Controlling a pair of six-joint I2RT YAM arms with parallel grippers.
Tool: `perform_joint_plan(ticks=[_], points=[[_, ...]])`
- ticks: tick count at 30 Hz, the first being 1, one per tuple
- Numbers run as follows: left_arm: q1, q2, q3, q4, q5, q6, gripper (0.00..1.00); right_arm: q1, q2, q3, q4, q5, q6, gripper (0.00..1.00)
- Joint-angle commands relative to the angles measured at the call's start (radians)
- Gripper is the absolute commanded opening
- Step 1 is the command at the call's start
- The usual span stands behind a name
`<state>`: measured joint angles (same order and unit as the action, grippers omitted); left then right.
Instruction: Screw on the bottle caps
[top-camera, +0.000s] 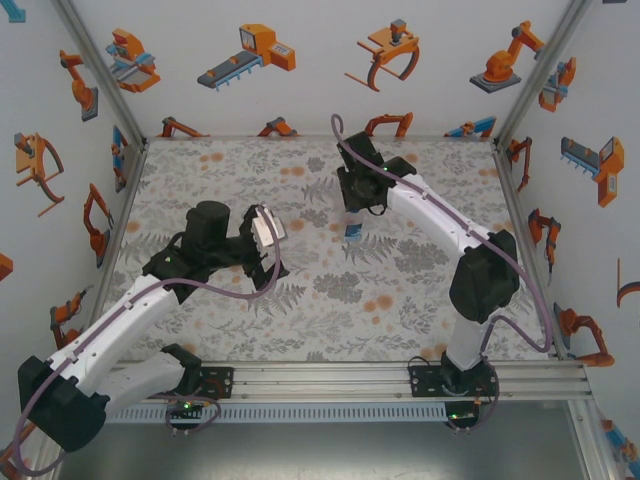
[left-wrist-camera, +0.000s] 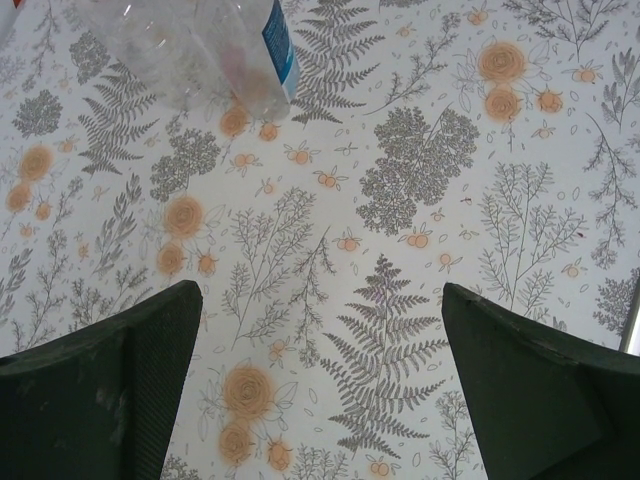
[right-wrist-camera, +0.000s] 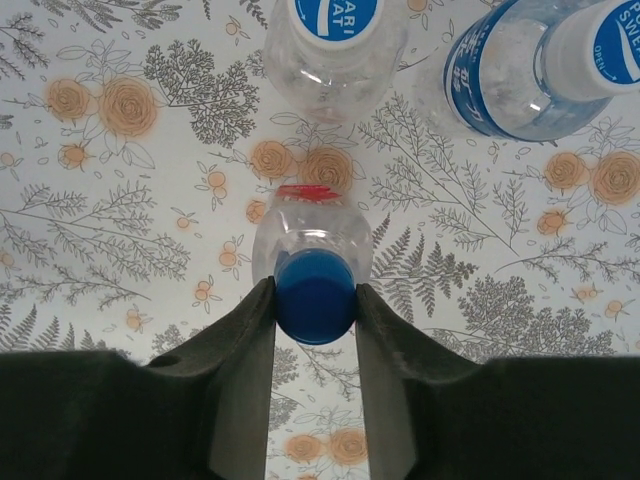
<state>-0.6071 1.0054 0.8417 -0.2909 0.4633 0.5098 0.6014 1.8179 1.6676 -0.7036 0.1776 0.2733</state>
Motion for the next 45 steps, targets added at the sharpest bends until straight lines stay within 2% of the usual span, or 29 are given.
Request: perform_joint_plan(ticks=[1,8,14,16,20,25,29,32,34,37,40,42,45], points=[[0.006,-0.008,-0.009,0.015,-0.008,-0.017,0.97,-0.005,0.003,0.047,-0.028,0.015,-0.011,0.42],[0.017,0.015,-0.017,0.061,-0.056,-0.048,0.97,-0.013,-0.043,0.136,-0.083,0.038,-0.02,0.61],[0.059,0.037,-0.051,0.154,-0.217,-0.142,0.97,-0.083,-0.161,0.027,-0.056,0.105,-0.055,0.78],[0.095,0.038,-0.081,0.209,-0.28,-0.195,0.97,-0.124,-0.216,-0.074,-0.004,0.132,-0.075,0.99],[0.156,0.05,-0.135,0.272,-0.413,-0.247,0.97,-0.234,-0.325,-0.316,0.141,0.144,-0.078,0.99],[0.197,0.08,-0.24,0.382,-0.597,-0.251,0.97,-0.387,-0.442,-0.674,0.433,0.141,-0.145,0.99],[0.258,0.105,-0.355,0.534,-0.674,-0.259,0.97,-0.533,-0.484,-0.922,0.695,0.046,-0.175,0.99],[0.332,0.117,-0.439,0.694,-0.66,-0.286,0.97,-0.606,-0.474,-1.1,0.984,-0.029,-0.217,0.99],[0.389,0.143,-0.487,0.815,-0.598,-0.316,0.97,-0.646,-0.447,-1.191,1.191,-0.09,-0.21,0.99],[0.459,0.225,-0.524,0.985,-0.53,-0.353,0.97,-0.667,-0.418,-1.207,1.291,-0.092,-0.183,0.99],[0.526,0.326,-0.515,1.074,-0.466,-0.44,0.97,-0.71,-0.347,-1.231,1.418,-0.204,-0.142,0.99],[0.549,0.402,-0.52,1.168,-0.424,-0.465,0.97,-0.711,-0.315,-1.257,1.489,-0.287,-0.173,0.99],[0.56,0.491,-0.512,1.219,-0.418,-0.472,0.97,-0.715,-0.271,-1.318,1.658,-0.277,-0.156,0.99]])
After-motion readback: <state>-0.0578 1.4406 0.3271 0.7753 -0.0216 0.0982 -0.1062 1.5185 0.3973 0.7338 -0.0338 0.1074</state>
